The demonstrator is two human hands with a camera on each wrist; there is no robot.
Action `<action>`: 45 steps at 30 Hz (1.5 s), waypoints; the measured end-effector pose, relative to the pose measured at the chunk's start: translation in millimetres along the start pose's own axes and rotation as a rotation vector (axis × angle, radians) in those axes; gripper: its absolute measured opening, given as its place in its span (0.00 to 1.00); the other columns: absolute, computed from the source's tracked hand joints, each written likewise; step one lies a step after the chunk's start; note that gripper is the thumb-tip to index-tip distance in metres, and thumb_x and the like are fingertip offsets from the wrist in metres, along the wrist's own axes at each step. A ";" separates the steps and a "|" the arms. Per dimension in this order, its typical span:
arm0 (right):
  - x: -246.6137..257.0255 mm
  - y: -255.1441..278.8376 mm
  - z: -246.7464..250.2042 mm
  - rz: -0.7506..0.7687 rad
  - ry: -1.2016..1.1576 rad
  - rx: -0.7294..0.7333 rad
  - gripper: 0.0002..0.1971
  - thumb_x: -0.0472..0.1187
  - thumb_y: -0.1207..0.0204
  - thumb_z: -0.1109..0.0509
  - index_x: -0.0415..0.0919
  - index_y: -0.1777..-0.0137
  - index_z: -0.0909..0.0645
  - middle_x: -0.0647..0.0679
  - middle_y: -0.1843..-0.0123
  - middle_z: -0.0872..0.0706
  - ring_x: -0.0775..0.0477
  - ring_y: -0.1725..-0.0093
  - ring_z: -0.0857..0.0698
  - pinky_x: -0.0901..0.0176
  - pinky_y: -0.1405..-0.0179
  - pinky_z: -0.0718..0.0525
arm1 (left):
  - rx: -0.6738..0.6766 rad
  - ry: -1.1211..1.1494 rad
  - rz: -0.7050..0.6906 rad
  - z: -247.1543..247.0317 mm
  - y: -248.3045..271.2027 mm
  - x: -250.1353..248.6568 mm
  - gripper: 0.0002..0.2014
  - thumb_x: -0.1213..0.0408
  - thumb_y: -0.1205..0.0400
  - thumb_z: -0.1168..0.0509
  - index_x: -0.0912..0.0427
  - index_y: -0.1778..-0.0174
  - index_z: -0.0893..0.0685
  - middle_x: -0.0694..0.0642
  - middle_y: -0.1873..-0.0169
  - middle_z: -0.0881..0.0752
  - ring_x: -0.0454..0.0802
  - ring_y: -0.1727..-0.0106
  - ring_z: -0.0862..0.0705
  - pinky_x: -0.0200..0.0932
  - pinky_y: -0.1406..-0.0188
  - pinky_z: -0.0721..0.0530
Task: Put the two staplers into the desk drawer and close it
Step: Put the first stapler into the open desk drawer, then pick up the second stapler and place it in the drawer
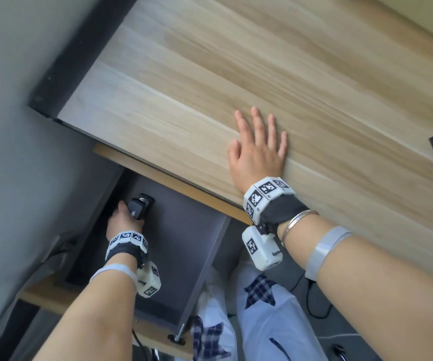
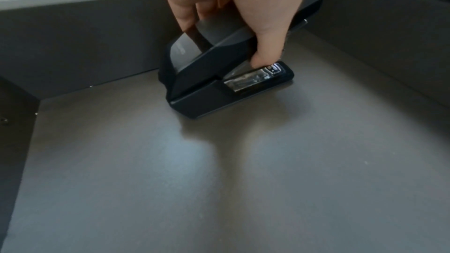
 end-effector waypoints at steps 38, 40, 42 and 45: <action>-258.9 -34.1 112.8 -0.232 0.132 0.301 0.19 0.39 0.22 0.38 0.45 0.30 0.25 0.44 0.28 0.25 0.40 0.26 0.31 0.43 0.25 0.36 | 0.268 -0.342 -0.685 44.8 221.9 -374.1 0.14 0.64 0.24 0.32 0.65 0.43 0.14 0.64 0.48 0.14 0.61 0.47 0.16 0.48 0.50 0.19; -293.0 -38.6 120.2 -0.297 0.152 0.287 0.21 0.37 0.23 0.38 0.44 0.30 0.25 0.43 0.26 0.26 0.39 0.24 0.33 0.42 0.24 0.37 | 0.280 -0.352 -0.696 30.9 227.3 -395.3 0.14 0.64 0.24 0.32 0.64 0.43 0.14 0.64 0.44 0.13 0.60 0.47 0.15 0.47 0.50 0.18; -324.4 -42.3 125.9 -0.368 0.145 0.259 0.23 0.35 0.26 0.35 0.44 0.30 0.26 0.43 0.24 0.30 0.39 0.23 0.35 0.40 0.23 0.38 | 0.283 -0.361 -0.712 20.0 232.3 -414.2 0.14 0.65 0.23 0.34 0.64 0.44 0.14 0.65 0.42 0.13 0.61 0.45 0.15 0.48 0.47 0.17; -367.4 -45.4 127.5 -0.508 0.090 0.265 0.29 0.35 0.27 0.33 0.46 0.24 0.33 0.43 0.18 0.38 0.37 0.18 0.42 0.37 0.20 0.43 | 0.272 -0.362 -0.716 8.6 234.5 -433.5 0.14 0.63 0.22 0.35 0.64 0.43 0.15 0.65 0.41 0.13 0.63 0.40 0.15 0.51 0.41 0.17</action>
Point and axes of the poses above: each hand's wrist, its own y-axis away from the middle knuckle, its own z-axis out of the back of the hand, x = y × z, the point moved 7 cm from there along -y, towards the middle knuckle
